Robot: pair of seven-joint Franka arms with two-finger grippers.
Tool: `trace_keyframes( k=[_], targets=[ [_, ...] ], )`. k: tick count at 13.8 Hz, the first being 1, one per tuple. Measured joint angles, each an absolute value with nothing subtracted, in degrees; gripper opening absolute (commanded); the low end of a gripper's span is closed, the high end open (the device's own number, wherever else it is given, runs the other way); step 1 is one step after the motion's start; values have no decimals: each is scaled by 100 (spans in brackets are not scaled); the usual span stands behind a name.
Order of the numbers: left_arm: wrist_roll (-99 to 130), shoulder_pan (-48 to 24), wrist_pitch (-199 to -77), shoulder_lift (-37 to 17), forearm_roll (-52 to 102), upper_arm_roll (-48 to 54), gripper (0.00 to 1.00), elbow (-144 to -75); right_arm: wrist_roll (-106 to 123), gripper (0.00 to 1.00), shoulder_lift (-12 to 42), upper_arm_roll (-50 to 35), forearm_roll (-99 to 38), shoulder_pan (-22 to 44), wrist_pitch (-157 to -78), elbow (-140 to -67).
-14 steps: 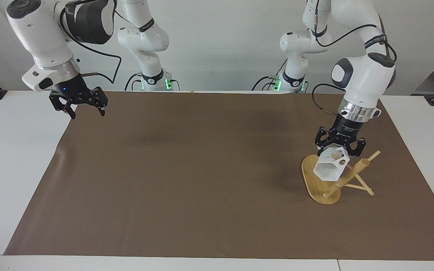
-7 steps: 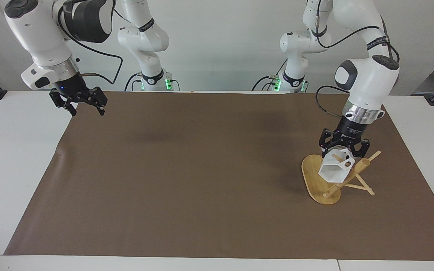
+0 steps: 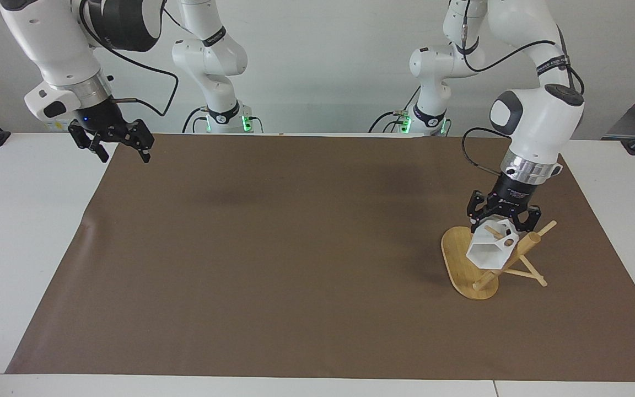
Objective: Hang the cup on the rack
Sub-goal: 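Lower the cup onto the rack peg with the left gripper, then open the left gripper and withdraw it from the hung cup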
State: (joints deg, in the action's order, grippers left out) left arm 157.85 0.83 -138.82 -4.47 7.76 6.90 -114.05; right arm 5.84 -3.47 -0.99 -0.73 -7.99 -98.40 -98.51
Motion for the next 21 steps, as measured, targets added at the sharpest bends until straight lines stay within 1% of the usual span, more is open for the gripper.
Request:
trace_keyframes(
  k=[3,4,5,6,13,17,21],
  targets=[
    [15776,136,-13883,-448,751,687,70,-11400,584,100,-347,-102,-73,-794,-9829,-9838],
    [15775,143,-13882,-448,746,687,73,-11397,584,100,-347,-104,-73,-793,-9823,-9838],
    [15767,144,-13881,-448,744,688,84,-11396,584,100,-347,-103,-73,-794,-9818,-9839],
    [15760,145,-13880,-448,741,689,100,-11397,584,100,-346,-102,-73,-795,-9813,-9839],
    [15724,163,-13676,-449,582,699,100,-11278,584,100,-346,-100,-73,-797,-9804,-9840],
    [15520,163,-12889,-414,269,725,100,-10882,584,100,-346,-94,-68,-800,-9803,-9840],
    [14589,160,-12093,-71,178,794,100,-10762,584,100,-345,-93,-68,-803,-9803,-9841]
  ],
)
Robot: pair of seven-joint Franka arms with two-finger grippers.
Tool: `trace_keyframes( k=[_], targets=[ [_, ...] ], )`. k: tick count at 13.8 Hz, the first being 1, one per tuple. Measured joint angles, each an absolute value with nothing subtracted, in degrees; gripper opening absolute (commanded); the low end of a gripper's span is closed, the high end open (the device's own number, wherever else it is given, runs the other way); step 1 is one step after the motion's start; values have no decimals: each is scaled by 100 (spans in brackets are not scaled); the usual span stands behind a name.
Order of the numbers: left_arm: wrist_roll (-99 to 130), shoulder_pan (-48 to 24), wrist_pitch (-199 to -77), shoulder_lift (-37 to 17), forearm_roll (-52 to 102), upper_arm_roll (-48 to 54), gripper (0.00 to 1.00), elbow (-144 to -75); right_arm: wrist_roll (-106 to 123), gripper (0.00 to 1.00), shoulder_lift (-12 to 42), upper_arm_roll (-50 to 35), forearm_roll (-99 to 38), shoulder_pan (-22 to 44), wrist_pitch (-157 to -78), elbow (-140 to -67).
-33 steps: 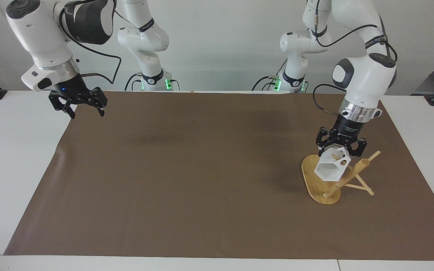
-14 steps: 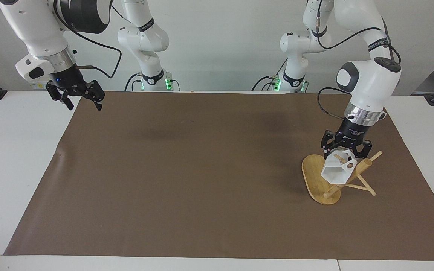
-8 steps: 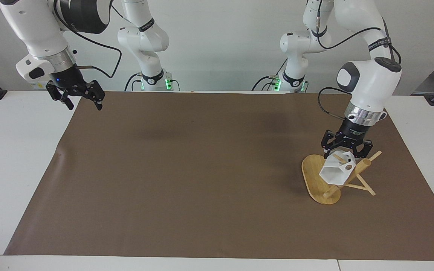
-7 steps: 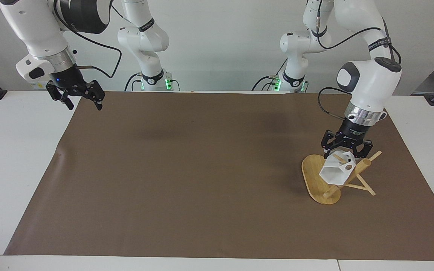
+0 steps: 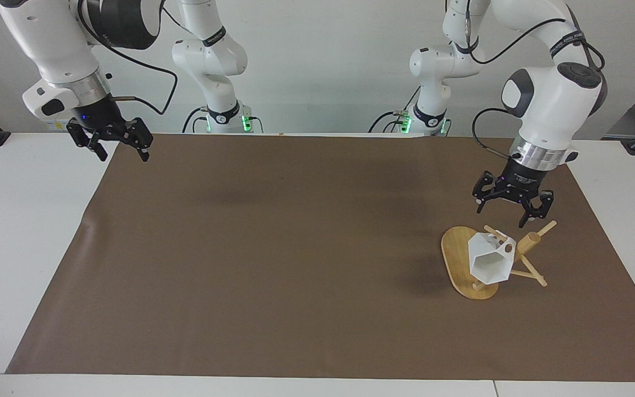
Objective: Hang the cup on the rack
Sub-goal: 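Open the left gripper and withdraw it from the hung cup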
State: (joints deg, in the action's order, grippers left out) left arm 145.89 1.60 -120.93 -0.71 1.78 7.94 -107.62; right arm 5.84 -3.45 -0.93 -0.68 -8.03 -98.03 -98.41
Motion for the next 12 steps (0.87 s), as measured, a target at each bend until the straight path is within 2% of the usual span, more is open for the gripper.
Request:
trace_keyframes(
  k=[12],
  targets=[
    [8382,156,-11126,431,239,798,100,-10762,584,100,-345,-107,-69,-793,-9802,-9841]
  ],
)
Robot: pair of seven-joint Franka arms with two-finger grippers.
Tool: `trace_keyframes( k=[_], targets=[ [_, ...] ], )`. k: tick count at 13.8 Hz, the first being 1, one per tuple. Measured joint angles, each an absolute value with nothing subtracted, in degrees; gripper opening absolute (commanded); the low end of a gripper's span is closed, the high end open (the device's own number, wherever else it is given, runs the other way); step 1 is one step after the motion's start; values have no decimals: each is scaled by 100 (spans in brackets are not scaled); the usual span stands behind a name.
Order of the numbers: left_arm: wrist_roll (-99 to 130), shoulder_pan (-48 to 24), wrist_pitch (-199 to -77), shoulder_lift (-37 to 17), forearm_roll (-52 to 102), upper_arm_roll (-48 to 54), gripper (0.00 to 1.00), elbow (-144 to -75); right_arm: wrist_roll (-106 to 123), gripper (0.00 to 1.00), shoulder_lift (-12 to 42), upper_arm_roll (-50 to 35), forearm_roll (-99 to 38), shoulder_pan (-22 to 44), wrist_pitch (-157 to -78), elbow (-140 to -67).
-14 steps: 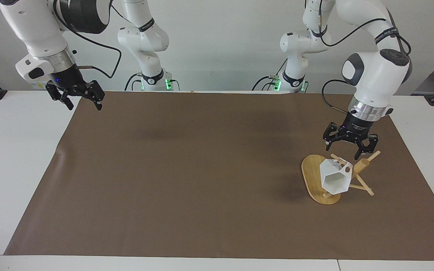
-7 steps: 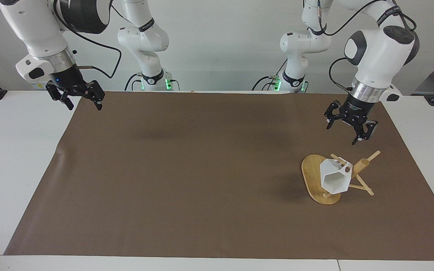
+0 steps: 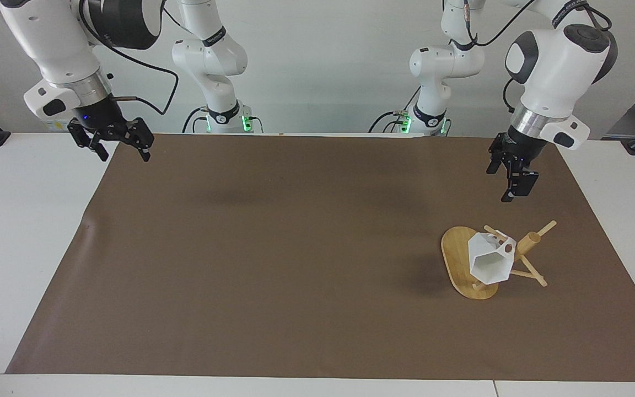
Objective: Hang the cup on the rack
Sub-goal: 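Open the left gripper and withdraw it from the hung cup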
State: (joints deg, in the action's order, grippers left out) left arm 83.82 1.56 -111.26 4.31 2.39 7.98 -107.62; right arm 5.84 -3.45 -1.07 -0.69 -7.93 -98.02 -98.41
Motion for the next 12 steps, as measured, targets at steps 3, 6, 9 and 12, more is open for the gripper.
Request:
trace_keyframes(
  k=[3,6,9,12],
  targets=[
    [6776,157,-10808,441,297,787,100,-10725,584,100,-345,-107,-69,-793,-9802,-9841],
    [5119,162,-10437,443,317,751,100,-10512,584,100,-345,-107,-69,-793,-9802,-9841],
    [3529,170,-10043,437,322,633,100,-10197,584,100,-345,-107,-69,-793,-9802,-9841],
    [2163,197,-9623,384,323,535,100,-9816,584,100,-345,-107,-69,-793,-9802,-9841]
  ],
)
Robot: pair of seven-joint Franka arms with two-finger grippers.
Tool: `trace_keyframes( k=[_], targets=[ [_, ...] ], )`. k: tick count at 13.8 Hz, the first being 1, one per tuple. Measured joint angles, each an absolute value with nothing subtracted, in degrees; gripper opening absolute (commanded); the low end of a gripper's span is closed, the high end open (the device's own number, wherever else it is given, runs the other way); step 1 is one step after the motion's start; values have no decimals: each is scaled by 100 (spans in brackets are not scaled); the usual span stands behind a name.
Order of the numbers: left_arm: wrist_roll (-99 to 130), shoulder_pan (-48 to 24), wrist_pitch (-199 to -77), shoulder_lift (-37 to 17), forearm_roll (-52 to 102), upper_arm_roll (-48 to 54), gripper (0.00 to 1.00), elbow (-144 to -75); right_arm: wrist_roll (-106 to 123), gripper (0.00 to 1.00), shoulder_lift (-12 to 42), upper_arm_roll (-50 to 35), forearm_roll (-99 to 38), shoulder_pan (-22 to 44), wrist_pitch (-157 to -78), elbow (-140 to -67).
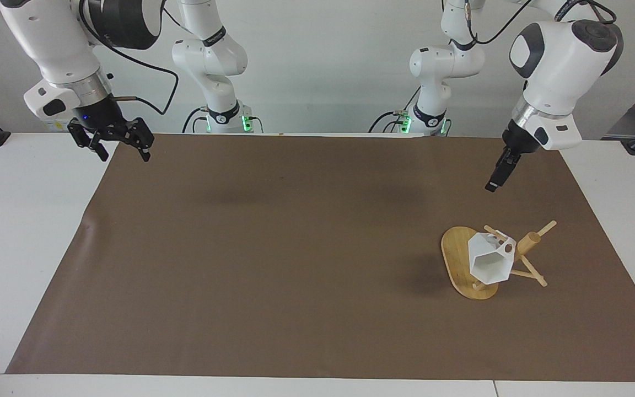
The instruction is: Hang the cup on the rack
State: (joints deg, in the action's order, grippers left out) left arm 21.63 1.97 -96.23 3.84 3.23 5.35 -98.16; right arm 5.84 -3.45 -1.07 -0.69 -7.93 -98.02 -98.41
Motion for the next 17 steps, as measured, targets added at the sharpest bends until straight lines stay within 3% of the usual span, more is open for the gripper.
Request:
trace_keyframes(
  k=[10,17],
  targets=[
    [-201,207,-8225,-134,249,504,100,-8231,584,100,-345,-107,-69,-793,-9802,-9841],
    [-496,207,-7903,258,217,514,100,-8362,584,100,-345,-107,-69,-793,-9802,-9841]
  ],
)
